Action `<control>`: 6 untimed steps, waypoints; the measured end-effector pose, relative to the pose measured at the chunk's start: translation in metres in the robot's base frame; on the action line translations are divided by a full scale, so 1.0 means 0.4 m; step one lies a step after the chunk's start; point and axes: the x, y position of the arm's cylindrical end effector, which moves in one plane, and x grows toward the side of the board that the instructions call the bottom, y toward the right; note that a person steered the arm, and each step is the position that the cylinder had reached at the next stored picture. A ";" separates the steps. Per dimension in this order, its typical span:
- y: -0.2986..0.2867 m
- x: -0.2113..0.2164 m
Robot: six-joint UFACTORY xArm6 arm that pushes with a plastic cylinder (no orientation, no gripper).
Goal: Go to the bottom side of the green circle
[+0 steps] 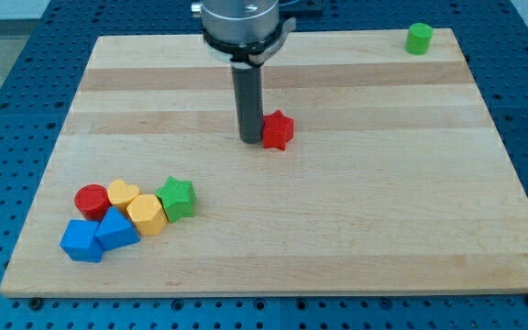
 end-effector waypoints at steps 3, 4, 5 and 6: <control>0.104 -0.192; 0.115 -0.361; 0.197 -0.413; 0.364 -0.363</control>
